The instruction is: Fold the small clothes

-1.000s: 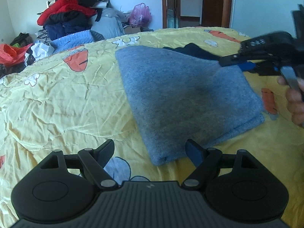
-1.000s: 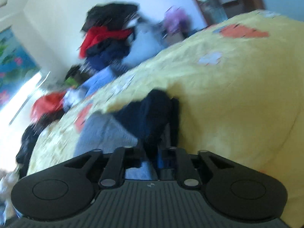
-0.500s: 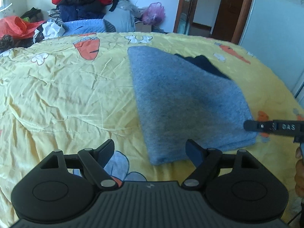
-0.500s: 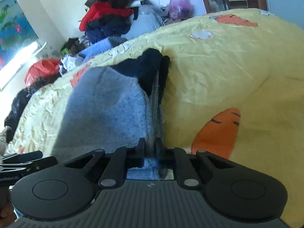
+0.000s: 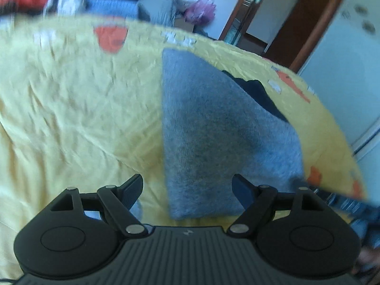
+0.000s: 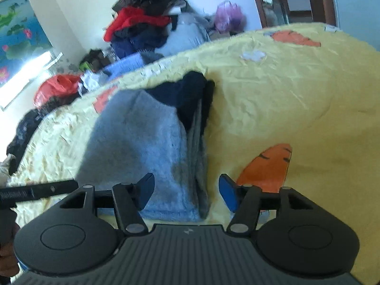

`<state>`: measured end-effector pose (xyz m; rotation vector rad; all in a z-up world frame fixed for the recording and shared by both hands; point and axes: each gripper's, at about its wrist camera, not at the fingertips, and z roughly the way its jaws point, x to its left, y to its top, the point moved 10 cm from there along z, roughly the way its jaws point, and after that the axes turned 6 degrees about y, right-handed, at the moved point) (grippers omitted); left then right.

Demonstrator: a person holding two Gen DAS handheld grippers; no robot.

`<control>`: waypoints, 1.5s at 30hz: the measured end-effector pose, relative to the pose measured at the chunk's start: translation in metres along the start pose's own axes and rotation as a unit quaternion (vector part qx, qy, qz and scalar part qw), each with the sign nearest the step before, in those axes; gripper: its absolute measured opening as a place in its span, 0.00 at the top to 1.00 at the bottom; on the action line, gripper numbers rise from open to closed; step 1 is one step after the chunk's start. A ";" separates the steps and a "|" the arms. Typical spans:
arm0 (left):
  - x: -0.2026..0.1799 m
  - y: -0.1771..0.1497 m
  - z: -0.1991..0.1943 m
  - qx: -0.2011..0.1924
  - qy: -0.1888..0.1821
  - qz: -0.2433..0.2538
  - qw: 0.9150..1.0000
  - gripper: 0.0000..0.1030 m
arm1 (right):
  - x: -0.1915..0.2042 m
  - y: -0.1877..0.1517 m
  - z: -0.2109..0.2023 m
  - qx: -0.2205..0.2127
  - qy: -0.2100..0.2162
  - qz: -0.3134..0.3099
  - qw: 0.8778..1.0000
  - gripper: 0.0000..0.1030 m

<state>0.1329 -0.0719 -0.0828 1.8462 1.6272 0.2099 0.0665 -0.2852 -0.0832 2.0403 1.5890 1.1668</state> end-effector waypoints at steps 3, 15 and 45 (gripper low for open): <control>0.006 -0.005 0.012 0.018 -0.026 -0.036 0.999 0.20 | -0.002 -0.007 0.006 0.006 0.008 -0.001 1.000 0.38; -0.012 0.001 0.023 0.007 -0.076 -0.020 0.997 0.20 | 0.021 -0.006 0.021 0.021 0.059 -0.008 0.998 0.40; -0.012 -0.023 -0.030 -0.040 -0.104 0.036 0.993 0.86 | 0.040 -0.013 0.022 0.040 0.192 0.143 0.970 0.80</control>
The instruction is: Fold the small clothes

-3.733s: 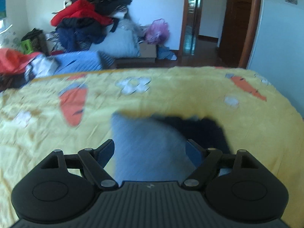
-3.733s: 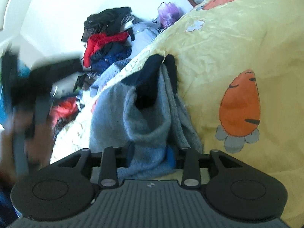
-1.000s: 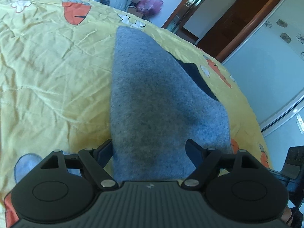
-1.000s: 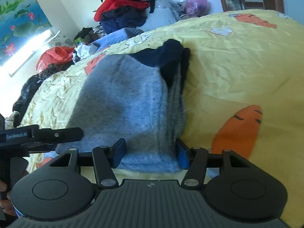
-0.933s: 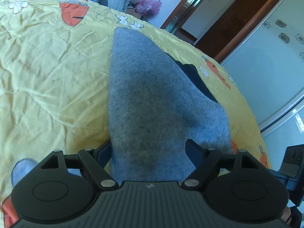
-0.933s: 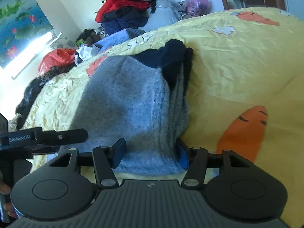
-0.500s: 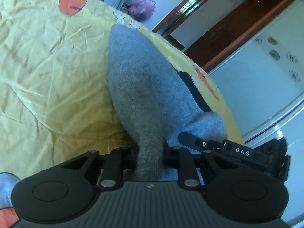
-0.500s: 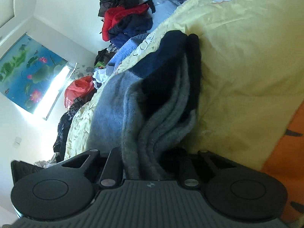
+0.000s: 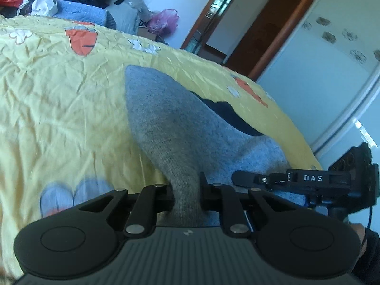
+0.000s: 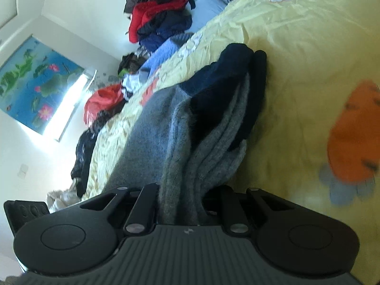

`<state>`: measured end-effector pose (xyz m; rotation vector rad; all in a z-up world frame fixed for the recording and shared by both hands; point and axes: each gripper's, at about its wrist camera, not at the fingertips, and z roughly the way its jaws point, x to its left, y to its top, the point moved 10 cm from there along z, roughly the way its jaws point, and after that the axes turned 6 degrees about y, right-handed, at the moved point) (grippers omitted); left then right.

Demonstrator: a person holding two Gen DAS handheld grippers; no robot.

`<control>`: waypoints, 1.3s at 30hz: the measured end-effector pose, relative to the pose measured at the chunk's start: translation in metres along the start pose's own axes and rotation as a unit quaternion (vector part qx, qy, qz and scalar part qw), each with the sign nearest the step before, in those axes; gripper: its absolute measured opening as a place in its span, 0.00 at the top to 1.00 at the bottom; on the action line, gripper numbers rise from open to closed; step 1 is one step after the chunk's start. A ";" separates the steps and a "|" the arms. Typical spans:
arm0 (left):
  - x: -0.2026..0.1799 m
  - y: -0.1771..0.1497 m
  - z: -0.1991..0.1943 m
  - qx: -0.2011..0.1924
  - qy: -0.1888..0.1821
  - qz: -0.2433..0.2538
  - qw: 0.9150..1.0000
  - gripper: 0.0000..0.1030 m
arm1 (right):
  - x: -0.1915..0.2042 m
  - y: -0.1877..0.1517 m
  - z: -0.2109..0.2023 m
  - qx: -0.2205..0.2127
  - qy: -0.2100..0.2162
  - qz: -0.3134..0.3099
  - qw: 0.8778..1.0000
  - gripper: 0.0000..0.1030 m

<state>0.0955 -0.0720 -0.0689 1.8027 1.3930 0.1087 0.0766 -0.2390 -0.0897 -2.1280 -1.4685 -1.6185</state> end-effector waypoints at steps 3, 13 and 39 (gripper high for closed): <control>-0.006 -0.026 -0.016 0.012 -0.006 0.006 1.000 0.86 | 0.000 -0.024 -0.016 0.007 0.002 0.006 1.000 0.80; -0.025 -0.057 -0.044 0.004 0.115 0.130 0.985 0.62 | 0.009 -0.068 -0.057 -0.012 -0.118 -0.073 0.990 0.55; -0.019 -0.088 -0.080 -0.016 0.258 0.131 0.957 0.21 | 0.058 -0.126 -0.077 -0.072 -0.244 -0.193 0.948 0.35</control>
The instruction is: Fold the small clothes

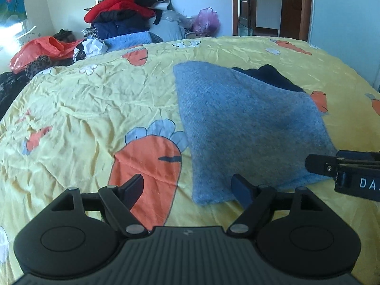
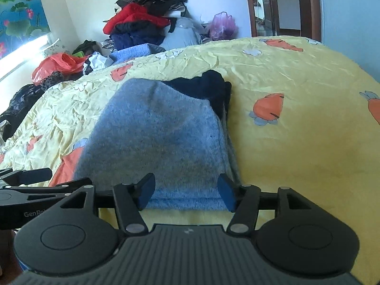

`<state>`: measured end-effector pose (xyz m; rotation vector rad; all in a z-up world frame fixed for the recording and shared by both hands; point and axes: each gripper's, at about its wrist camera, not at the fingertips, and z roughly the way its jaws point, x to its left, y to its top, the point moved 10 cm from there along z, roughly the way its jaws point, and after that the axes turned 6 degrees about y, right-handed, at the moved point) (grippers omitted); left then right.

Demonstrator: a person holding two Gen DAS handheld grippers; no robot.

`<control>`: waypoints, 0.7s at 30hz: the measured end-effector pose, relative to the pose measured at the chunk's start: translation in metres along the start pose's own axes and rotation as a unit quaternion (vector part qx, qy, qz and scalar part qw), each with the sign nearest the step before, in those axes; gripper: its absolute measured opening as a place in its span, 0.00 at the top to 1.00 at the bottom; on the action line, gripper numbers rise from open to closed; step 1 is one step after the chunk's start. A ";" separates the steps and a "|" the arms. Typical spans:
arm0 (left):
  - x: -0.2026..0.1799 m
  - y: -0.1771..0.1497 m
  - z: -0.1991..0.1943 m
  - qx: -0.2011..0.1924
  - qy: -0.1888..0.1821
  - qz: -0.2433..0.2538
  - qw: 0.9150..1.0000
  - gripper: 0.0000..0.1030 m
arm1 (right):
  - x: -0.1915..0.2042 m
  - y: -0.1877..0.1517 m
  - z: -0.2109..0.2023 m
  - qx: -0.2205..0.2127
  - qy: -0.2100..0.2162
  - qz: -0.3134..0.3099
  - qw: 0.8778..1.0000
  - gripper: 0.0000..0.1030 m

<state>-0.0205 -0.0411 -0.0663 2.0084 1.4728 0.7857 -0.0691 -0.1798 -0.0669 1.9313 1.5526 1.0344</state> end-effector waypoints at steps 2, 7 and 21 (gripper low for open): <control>-0.001 -0.002 -0.001 0.000 -0.001 -0.003 1.000 0.21 | 0.001 -0.001 0.000 -0.001 -0.003 -0.004 1.000 0.28; -0.002 -0.008 -0.006 -0.002 0.003 -0.013 1.000 0.21 | 0.002 -0.007 -0.005 0.000 -0.018 -0.018 1.000 0.22; -0.007 -0.025 -0.020 0.006 -0.008 -0.021 1.000 0.21 | 0.006 -0.019 -0.019 0.006 -0.025 -0.029 0.999 0.08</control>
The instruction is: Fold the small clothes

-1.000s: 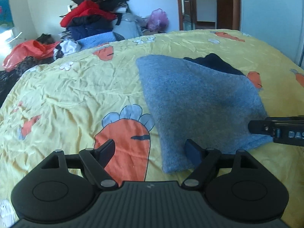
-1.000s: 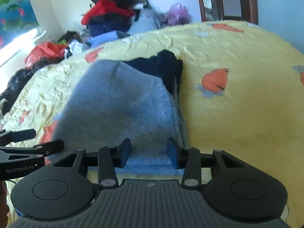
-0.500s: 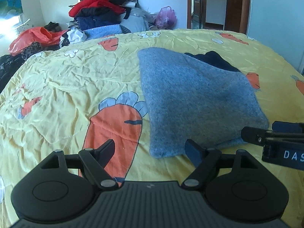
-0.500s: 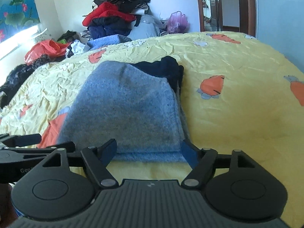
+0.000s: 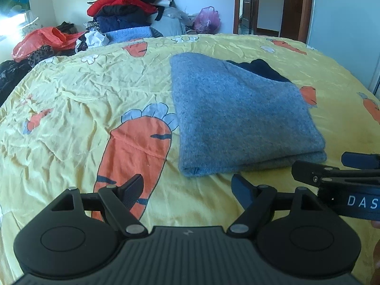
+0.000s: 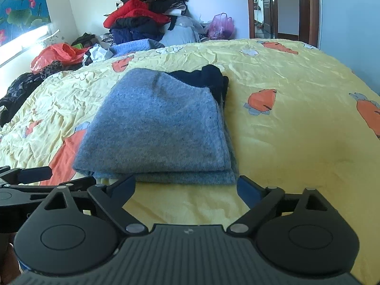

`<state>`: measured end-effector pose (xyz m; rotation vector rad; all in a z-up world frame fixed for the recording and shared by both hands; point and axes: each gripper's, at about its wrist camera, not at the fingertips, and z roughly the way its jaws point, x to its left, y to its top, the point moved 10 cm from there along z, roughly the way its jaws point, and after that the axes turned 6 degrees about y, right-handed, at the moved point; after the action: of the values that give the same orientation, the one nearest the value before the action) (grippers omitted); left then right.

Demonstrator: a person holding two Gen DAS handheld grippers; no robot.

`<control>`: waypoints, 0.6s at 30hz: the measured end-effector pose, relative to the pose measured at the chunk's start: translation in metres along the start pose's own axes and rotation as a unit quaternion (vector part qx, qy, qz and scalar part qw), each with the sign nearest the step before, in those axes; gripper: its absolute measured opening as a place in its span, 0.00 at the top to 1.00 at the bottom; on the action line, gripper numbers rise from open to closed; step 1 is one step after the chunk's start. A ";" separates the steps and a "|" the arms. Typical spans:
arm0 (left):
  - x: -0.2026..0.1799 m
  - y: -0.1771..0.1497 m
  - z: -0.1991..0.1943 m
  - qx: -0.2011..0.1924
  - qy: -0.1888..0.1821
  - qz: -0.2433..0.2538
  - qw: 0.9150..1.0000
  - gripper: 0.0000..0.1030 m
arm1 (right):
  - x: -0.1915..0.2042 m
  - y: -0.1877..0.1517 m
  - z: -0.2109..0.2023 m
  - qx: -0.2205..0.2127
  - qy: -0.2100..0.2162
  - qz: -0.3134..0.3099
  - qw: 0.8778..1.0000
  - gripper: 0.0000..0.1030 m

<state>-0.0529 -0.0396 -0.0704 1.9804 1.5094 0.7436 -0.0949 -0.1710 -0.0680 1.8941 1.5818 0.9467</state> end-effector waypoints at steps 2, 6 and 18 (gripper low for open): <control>0.001 -0.001 -0.002 -0.002 0.002 -0.004 1.000 0.21 | 0.001 -0.001 -0.003 -0.002 -0.002 -0.003 1.000 0.08; 0.004 -0.005 -0.005 -0.002 0.003 -0.015 1.000 0.21 | 0.002 -0.003 -0.008 -0.003 -0.002 -0.004 1.000 0.07; 0.014 -0.017 -0.001 0.012 0.019 -0.028 0.999 0.21 | -0.004 -0.008 -0.015 -0.001 -0.020 -0.005 1.000 0.02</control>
<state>-0.0621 -0.0224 -0.0806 1.9438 1.5967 0.7464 -0.1124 -0.1740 -0.0652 1.8904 1.5654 0.8995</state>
